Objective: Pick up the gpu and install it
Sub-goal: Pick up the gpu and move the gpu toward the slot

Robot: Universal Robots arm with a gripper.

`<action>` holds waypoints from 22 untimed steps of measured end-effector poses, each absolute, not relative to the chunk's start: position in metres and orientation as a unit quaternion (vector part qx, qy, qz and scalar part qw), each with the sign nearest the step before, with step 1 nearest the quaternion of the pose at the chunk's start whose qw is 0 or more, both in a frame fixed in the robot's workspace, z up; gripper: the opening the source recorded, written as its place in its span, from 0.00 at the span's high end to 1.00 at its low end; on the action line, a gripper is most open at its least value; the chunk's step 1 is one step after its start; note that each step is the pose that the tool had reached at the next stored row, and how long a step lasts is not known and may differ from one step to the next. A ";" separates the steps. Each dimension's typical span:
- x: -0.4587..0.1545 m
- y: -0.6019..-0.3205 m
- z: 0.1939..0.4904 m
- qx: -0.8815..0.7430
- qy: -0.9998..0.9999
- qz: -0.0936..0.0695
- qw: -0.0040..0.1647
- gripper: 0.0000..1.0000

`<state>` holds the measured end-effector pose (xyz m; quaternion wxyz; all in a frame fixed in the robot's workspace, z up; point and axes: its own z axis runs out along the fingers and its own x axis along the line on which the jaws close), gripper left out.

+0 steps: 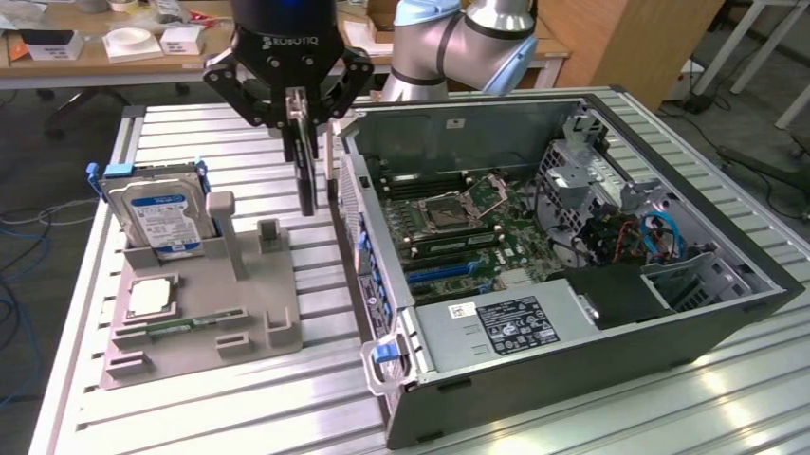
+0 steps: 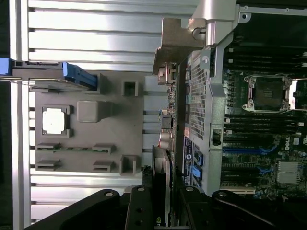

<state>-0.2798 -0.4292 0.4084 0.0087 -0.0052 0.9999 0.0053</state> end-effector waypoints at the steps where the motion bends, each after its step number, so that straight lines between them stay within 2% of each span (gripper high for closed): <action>1: -0.279 -0.429 0.408 -0.005 1.000 0.005 0.009 0.73; 22: -0.273 -0.429 0.408 -0.005 1.000 0.005 0.009 0.73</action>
